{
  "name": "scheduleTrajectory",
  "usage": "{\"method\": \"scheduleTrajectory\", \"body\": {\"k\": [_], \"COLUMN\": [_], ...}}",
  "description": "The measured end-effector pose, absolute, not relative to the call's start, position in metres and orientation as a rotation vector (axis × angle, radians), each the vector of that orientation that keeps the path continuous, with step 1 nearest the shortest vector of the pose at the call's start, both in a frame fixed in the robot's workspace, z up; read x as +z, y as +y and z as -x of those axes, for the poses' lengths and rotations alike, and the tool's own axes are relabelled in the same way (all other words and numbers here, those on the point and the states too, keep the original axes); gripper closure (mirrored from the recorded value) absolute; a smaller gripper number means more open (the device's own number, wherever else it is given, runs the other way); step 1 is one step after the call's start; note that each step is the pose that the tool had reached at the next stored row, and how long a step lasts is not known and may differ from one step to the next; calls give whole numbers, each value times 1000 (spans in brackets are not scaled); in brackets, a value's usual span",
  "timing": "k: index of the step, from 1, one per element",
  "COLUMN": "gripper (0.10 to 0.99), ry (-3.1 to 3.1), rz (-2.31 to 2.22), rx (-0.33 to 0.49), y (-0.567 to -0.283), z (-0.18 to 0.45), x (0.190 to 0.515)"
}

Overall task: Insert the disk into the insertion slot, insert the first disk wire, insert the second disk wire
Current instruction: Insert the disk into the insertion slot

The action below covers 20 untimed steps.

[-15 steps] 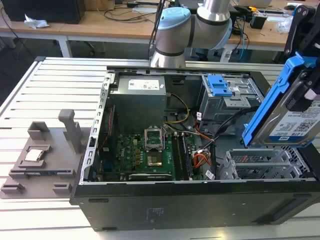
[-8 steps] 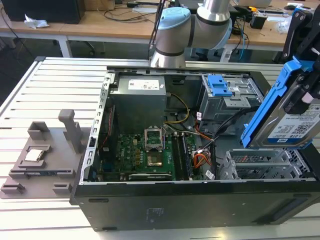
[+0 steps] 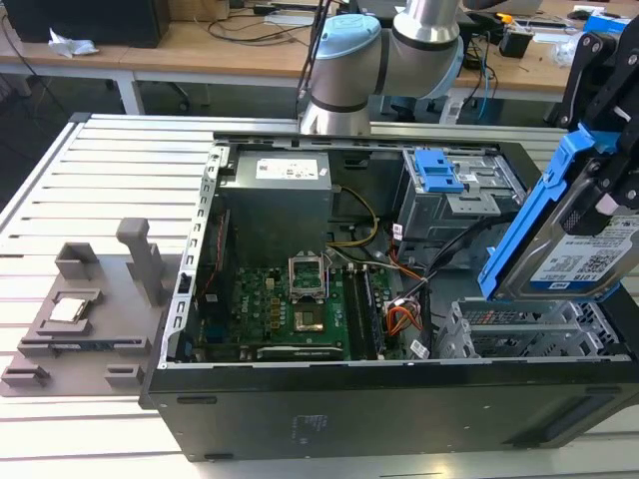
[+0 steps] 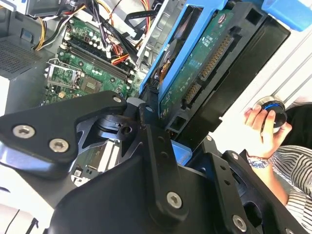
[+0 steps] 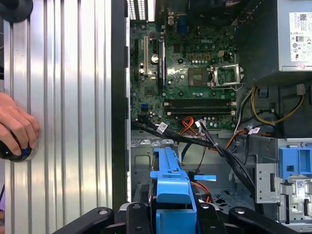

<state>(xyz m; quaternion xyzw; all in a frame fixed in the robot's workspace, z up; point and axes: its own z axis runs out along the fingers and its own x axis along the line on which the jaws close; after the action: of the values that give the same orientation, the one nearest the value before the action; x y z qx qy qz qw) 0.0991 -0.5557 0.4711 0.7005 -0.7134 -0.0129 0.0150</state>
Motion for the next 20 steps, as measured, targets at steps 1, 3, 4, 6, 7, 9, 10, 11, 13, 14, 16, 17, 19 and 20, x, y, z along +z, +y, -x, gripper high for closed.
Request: {"method": "scheduleTrajectory", "body": {"k": [1,3,4,6,7,9,10,11,13,14,16,17,19,20], "gripper": [718,718,718,718,718,718,718,718,718,718,718,718,718,718], "ry": [-2220,-2220,-2220,-2220,-2220,-2220,-2220,-2220,-2220,-2220,-2220,-2220,-2220,-2220], "rz": [-2180,-2180,-2180,-2180,-2180,-2180,-2180,-2180,-2180,-2180,-2180,-2180,-2180,-2180], "rx": [-40,-40,-40,-40,-40,-40,-40,-40,-40,-40,-40,-40,-40,-40], "y": [-556,-556,-556,-556,-556,-556,-556,-556,-556,-556,-556,-556,-556,-555], "z": [-99,-99,-99,-99,-99,-99,-99,-99,-99,-98,-98,-98,-98,-98], "x": [470,468,467,466,466,464,463,462,460,459,456,456,454,453]}}
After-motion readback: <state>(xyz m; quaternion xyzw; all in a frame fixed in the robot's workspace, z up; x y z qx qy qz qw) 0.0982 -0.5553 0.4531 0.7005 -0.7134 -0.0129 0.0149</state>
